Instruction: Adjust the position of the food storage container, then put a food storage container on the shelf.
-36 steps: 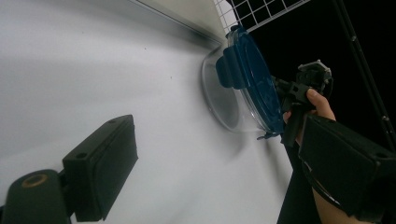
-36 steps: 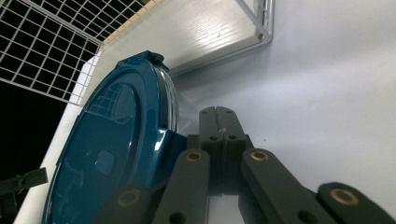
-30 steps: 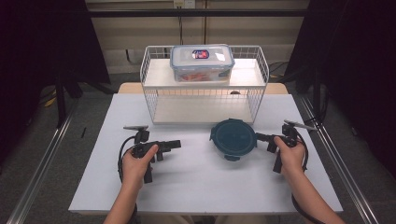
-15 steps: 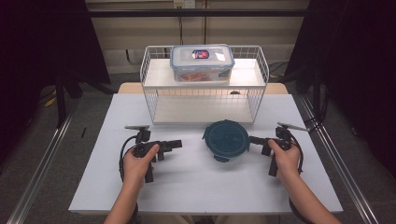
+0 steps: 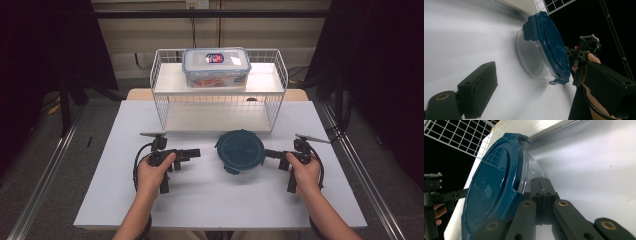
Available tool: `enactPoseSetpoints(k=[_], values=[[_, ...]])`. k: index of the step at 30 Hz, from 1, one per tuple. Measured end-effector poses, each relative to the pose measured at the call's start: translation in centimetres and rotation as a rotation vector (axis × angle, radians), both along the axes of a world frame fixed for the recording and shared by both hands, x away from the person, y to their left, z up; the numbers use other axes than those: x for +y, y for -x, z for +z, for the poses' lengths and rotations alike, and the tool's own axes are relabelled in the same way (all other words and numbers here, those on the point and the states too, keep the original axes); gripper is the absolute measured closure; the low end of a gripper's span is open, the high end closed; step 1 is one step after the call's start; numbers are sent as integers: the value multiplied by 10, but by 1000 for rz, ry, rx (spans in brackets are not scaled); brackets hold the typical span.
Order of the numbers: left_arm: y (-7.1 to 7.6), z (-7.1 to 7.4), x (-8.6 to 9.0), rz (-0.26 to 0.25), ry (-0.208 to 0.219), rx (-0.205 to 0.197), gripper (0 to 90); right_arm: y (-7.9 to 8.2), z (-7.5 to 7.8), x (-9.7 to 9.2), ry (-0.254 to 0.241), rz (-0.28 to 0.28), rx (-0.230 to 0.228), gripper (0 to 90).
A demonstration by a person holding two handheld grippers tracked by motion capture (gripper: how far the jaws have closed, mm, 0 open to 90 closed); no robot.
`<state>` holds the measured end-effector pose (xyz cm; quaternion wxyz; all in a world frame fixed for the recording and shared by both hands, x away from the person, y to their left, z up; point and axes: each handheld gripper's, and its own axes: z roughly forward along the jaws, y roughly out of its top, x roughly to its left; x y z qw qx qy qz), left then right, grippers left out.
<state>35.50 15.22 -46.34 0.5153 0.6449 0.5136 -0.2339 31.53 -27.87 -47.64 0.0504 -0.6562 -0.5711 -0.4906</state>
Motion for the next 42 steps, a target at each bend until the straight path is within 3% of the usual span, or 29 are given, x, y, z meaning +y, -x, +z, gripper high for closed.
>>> enactPoseSetpoints(k=[1,5,12,14,16,21,28,33,37,42], values=[[0,0,1,8,6,10,113,-1,1,1,11,-4,-3,900],[-1,3,4,15,5,-14,113,-4,0,1,21,-18,9,900],[-4,-1,9,27,9,5,113,-11,0,-8,42,-52,-4,897],[-3,-2,14,18,-10,-17,113,-14,1,-10,38,-56,-5,897],[0,-2,15,35,-1,8,113,-18,3,-10,41,-60,-13,898],[4,-1,18,41,-1,2,112,-24,2,-10,30,-54,-7,897],[6,-8,22,57,-3,22,112,-32,3,-9,22,-46,-12,898],[7,-5,24,58,-4,18,111,-33,4,2,12,-8,-18,898],[7,-2,23,54,-2,9,108,-32,3,8,37,19,-29,900],[9,0,20,51,-1,10,108,-31,0,7,3,14,-27,900]])
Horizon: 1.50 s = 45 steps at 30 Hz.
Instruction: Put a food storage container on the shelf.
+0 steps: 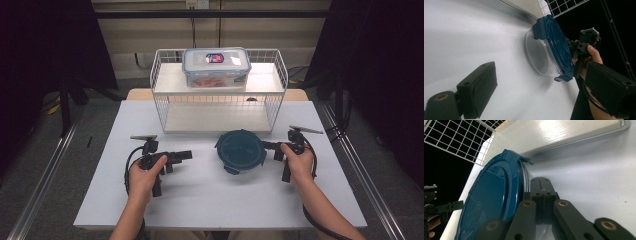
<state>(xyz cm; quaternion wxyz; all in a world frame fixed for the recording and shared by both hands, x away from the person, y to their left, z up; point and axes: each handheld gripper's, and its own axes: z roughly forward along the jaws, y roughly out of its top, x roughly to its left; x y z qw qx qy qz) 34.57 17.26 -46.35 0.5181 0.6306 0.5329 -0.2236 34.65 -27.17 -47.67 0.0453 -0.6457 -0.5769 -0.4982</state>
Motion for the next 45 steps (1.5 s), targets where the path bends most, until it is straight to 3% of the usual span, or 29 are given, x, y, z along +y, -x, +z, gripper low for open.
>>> enactPoseSetpoints(k=[7,22,30,31,32,34,39,40,45], values=[[4,0,-1,2,-4,0,111,2,1,2,8,-8,5,900],[5,1,1,1,-21,-18,115,4,2,21,12,34,3,900],[6,3,2,12,-7,-9,115,6,1,34,16,64,-4,900],[6,3,1,11,-8,-11,115,7,1,35,7,65,0,900],[5,2,2,0,-28,-38,115,7,0,36,8,66,0,900],[6,3,0,9,-9,-11,115,8,1,39,4,75,3,900],[5,3,0,1,-14,-14,115,9,0,42,1,80,2,900],[4,2,1,-7,-30,-36,115,10,0,43,3,80,2,900],[5,3,-4,-2,-13,-10,115,13,0,47,6,96,-2,900]])
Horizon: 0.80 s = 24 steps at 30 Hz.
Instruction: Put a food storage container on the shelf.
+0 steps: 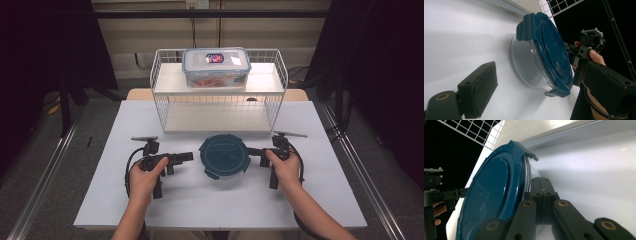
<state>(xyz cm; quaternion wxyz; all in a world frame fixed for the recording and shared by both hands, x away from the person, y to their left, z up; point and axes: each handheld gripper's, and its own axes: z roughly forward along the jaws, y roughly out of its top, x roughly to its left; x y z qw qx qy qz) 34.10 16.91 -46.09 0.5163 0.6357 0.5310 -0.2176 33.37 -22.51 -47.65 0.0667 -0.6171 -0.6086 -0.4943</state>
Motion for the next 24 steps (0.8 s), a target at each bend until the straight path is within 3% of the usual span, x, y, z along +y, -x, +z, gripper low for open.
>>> enactPoseSetpoints(k=[24], values=[[-6,1,-13,-33,-13,-9,113,16,-4,10,-24,62,40,900]])
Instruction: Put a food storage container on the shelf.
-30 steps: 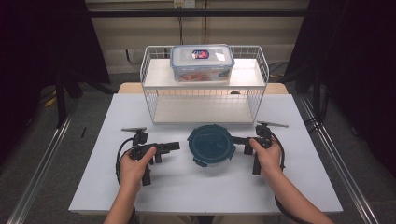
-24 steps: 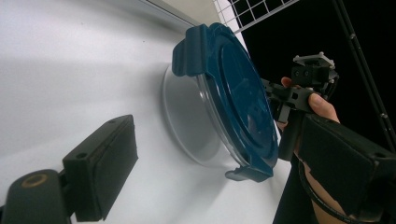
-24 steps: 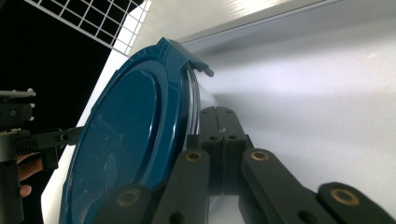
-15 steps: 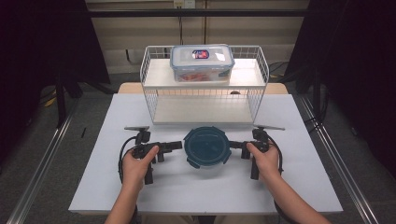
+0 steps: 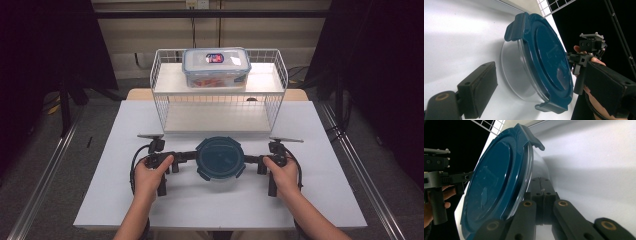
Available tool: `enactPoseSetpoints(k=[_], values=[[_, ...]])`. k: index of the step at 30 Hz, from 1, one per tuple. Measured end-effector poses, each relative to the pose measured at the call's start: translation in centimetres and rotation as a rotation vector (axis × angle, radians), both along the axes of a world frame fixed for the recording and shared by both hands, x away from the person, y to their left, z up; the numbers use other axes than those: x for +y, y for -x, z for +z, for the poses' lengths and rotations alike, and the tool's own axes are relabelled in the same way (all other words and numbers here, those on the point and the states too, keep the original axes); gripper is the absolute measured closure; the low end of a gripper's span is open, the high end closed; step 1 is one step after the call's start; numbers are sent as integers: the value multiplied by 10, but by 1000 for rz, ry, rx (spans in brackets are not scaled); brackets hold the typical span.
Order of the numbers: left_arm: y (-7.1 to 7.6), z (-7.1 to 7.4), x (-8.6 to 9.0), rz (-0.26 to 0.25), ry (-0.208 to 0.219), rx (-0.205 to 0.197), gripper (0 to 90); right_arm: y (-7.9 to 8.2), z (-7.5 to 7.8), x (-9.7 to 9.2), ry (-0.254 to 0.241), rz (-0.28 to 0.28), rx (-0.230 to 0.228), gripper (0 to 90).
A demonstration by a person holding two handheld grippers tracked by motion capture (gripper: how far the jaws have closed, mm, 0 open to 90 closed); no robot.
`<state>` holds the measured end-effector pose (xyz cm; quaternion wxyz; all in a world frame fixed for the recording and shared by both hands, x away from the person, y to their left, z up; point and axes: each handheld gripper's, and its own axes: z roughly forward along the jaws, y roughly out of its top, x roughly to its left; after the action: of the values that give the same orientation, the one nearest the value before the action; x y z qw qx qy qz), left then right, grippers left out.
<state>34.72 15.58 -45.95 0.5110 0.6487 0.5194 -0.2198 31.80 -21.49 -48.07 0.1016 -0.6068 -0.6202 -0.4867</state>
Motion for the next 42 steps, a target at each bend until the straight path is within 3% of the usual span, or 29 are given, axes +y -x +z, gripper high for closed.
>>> enactPoseSetpoints(k=[12,20,25,31,35,36,42], values=[[-3,-3,-7,-17,-1,12,114,6,-1,1,-6,13,9,900],[-5,-3,-10,-18,-14,-1,134,8,-1,2,-11,24,15,895],[-6,-3,-8,-3,-14,0,157,8,-1,-2,6,-5,23,780],[-6,-4,-6,-1,-20,-11,186,9,6,-13,-3,-47,7,712],[-5,-4,-7,9,-18,-1,211,10,11,-17,-32,-75,-11,644],[-5,-5,-7,5,-28,-14,212,11,12,-18,-42,-83,-18,645],[-5,-7,-8,13,-26,-3,246,11,15,-15,-77,-85,-27,596]])
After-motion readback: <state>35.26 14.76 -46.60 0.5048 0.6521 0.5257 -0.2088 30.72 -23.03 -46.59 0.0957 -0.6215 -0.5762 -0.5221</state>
